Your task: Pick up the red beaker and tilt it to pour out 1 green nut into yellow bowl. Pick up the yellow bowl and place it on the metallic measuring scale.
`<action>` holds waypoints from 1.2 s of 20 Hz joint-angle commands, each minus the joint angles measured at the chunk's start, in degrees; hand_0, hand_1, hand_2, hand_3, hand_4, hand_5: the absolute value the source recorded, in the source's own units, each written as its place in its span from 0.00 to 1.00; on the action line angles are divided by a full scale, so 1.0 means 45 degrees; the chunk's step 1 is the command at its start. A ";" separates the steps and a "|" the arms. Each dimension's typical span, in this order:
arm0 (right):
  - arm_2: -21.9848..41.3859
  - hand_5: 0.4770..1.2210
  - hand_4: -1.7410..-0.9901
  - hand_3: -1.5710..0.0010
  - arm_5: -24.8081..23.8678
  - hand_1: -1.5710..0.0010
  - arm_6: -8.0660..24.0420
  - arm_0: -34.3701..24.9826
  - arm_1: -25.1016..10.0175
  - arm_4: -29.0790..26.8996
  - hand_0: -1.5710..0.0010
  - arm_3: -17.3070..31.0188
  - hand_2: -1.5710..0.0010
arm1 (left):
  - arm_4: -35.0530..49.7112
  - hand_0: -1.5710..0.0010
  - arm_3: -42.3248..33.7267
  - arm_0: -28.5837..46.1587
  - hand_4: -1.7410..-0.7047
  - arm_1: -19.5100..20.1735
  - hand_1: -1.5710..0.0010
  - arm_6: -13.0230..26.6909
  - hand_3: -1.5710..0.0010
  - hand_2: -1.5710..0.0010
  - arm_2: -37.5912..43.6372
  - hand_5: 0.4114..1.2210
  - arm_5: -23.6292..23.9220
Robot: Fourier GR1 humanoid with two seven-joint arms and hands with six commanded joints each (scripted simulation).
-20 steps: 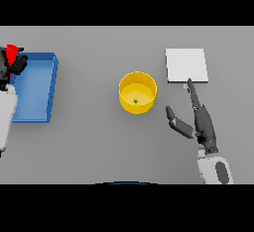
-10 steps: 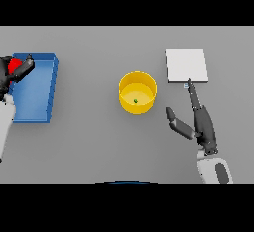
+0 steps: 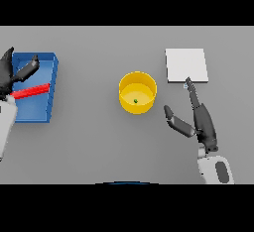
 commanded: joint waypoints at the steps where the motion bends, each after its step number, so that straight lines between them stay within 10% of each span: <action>1: 0.0154 0.25 0.97 1.00 0.0481 1.00 -0.0043 -0.0309 -0.0253 -0.0035 1.00 0.0089 1.00 | -0.0084 0.95 0.0007 -0.0027 0.93 0.0035 0.96 -0.0045 0.96 0.96 -0.0013 0.30 0.0079; 7: 0.1614 0.26 0.82 1.00 0.2612 1.00 0.0711 -0.2988 -0.2799 0.2405 1.00 0.1004 1.00 | -0.0028 0.99 -0.0288 0.0059 0.97 -0.0105 0.99 -0.0307 0.99 0.99 -0.0125 0.32 0.0127; 14: 0.3703 0.28 0.69 1.00 0.4397 1.00 -0.0516 -0.5943 -0.4500 0.4849 1.00 0.2562 1.00 | -0.0103 1.00 -0.0323 -0.0017 0.97 0.0024 1.00 0.0059 1.00 1.00 -0.0163 0.35 0.0045; 24: 0.5992 0.33 0.69 1.00 0.5985 1.00 -0.1294 -0.8605 -0.4199 0.6597 1.00 0.5166 1.00 | 0.0002 1.00 -0.0498 0.0100 0.96 0.0285 1.00 0.0036 1.00 1.00 -0.0048 0.35 -0.0097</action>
